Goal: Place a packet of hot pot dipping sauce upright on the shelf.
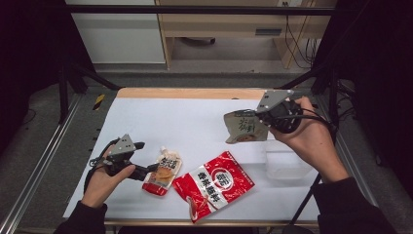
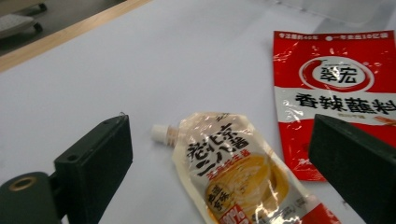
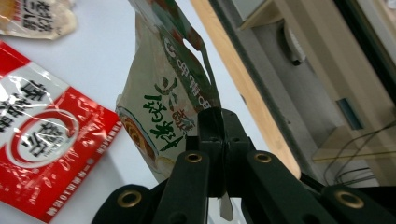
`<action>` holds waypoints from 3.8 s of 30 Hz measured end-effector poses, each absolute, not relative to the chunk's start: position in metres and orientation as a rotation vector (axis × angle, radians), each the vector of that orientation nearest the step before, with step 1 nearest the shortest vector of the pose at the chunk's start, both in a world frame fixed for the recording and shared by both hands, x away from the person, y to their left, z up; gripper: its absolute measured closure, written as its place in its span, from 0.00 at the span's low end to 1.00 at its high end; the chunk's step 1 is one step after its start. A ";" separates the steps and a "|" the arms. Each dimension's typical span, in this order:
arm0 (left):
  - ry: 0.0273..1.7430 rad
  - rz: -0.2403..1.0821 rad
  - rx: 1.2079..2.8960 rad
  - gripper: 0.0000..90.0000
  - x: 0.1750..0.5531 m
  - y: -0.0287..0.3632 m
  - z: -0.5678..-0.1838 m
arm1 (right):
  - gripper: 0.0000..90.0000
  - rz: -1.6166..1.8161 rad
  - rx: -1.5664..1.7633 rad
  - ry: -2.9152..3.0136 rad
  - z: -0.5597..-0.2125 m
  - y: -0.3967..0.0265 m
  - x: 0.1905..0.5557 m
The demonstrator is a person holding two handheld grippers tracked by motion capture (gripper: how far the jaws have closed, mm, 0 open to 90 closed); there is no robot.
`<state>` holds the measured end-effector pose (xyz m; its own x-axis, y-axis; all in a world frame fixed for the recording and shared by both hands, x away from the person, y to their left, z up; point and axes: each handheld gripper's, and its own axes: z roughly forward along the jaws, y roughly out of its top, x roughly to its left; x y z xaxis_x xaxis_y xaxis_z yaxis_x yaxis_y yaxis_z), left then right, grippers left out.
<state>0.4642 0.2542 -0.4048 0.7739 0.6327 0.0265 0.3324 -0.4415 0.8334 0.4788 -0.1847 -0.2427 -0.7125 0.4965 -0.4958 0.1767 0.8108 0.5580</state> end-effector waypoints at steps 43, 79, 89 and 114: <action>0.937 0.430 1.911 0.08 0.438 0.290 -0.441 | 1.00 0.597 0.725 2.176 -0.284 -0.297 0.553; 0.909 0.396 1.942 0.08 0.439 0.281 -0.443 | 0.99 0.674 1.014 2.188 -0.348 -0.324 0.600; 0.926 0.405 1.929 0.08 0.440 0.287 -0.443 | 0.55 0.693 1.097 2.081 -0.346 -0.322 0.596; 0.922 0.427 1.951 0.08 0.439 0.286 -0.443 | 0.19 0.933 0.823 2.067 -0.320 -0.196 0.489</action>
